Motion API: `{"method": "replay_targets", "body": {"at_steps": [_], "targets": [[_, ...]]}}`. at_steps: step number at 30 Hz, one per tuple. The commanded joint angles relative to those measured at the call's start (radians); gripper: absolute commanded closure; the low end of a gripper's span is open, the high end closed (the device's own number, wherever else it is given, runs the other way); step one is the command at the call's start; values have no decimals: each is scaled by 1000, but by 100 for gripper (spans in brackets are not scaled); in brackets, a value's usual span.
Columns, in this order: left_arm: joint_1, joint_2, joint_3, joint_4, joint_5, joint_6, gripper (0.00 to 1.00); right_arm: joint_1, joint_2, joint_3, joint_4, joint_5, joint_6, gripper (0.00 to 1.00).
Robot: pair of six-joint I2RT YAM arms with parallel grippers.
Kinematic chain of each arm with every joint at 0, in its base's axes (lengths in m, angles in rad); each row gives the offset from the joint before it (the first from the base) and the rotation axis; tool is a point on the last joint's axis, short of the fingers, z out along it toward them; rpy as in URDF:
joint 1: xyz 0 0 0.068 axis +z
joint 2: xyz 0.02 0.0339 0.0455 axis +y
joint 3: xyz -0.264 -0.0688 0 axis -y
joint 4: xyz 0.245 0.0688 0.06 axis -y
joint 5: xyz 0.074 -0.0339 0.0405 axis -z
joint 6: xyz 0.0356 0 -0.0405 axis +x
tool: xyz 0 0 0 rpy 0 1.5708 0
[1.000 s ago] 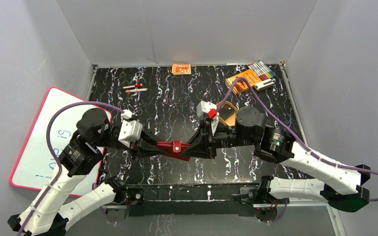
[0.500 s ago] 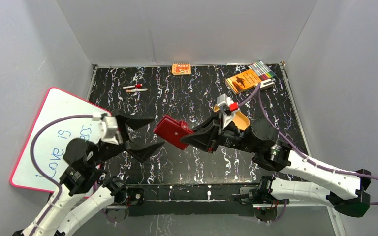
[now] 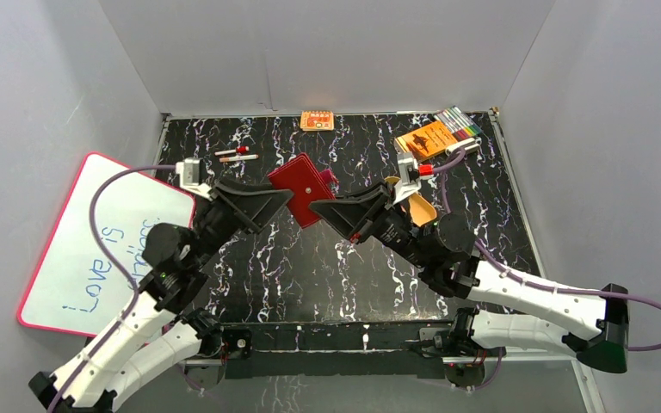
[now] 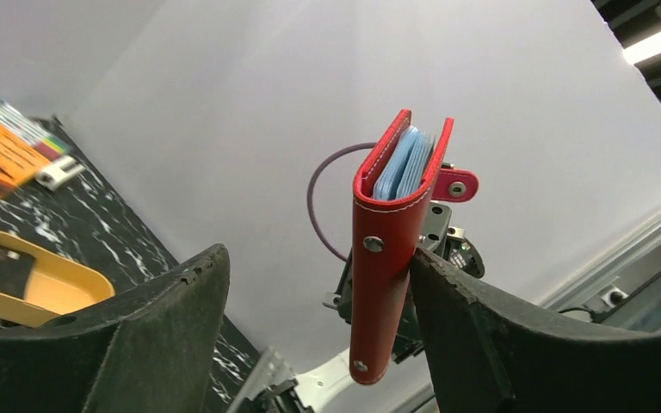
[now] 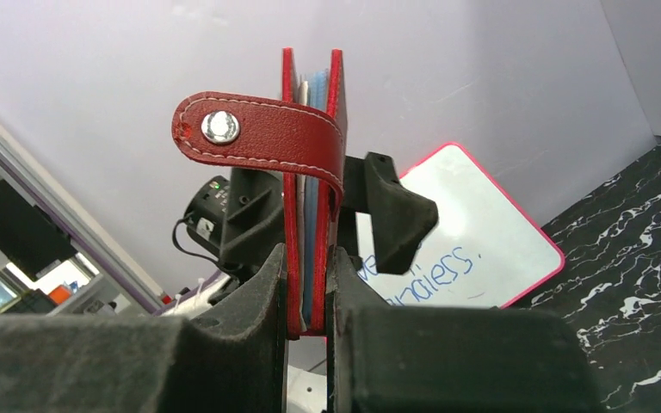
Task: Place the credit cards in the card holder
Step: Turn over the card holder.
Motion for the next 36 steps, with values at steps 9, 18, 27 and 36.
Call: {"method": "replay_targets", "body": {"at_steps": [9,18,27,36], "targets": [[-1,118,-4,282,112,-141,45,-1,-17,-57,204,99,108,100],[-1,170,4,315,193,-169,69,0,-12,-92,241,141,137,100],[-1,166,-10,320,199,-175,70,-1,-1,-110,260,147,151,100],[-1,168,-13,338,225,-142,100,-1,4,-109,231,132,153,100]]}}
